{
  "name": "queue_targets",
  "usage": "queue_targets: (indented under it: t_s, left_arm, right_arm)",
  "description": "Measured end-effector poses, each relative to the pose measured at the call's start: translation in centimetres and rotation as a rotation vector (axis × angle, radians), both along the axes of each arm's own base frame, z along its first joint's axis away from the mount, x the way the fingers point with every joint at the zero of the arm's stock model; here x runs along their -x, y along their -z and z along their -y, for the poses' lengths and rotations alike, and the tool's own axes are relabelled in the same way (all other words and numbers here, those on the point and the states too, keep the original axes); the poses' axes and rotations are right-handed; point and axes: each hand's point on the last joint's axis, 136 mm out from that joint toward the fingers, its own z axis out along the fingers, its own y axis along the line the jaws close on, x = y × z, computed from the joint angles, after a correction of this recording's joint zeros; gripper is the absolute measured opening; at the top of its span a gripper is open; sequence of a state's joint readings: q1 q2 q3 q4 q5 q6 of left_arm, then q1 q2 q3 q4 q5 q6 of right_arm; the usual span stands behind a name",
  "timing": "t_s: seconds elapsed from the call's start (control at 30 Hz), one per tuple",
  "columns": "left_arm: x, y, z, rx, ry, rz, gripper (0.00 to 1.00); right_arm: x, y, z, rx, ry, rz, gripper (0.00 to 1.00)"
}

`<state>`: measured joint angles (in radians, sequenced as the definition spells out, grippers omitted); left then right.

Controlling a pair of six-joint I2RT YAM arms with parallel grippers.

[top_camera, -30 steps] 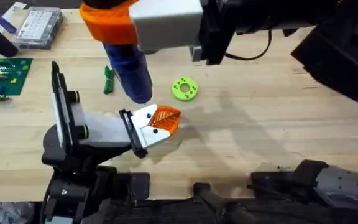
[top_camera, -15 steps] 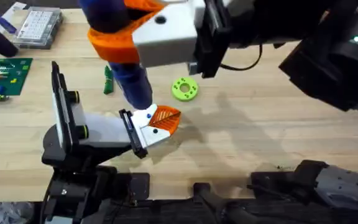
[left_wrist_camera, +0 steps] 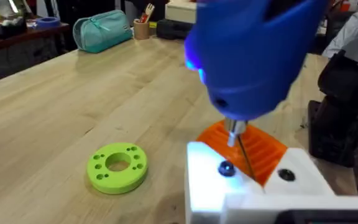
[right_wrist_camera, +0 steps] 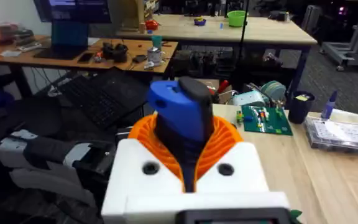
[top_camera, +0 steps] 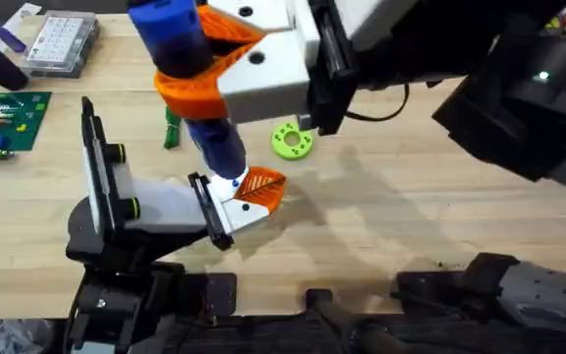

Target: Pick up the gripper from the table and insert it into the empty holder that is missing its gripper. Then pick up a screw, insert it into the mounting hole, and use the screwdriver to tighten it. Finally, clean up the table by picking up the vegetable and placing it into the bucket.

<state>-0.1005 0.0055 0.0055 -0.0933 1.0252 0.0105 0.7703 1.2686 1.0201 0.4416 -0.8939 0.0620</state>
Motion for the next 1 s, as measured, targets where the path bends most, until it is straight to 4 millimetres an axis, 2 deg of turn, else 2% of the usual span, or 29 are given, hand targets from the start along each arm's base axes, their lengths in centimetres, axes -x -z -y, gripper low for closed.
queue_targets:
  t_s: [1.0]
  left_arm:
    - [0.00, 0.00, 0.00, 0.000, 0.000, 0.000, 0.014]
  right_arm:
    - [0.53, 0.48, -0.19, 0.001, -0.017, 0.009, 0.047]
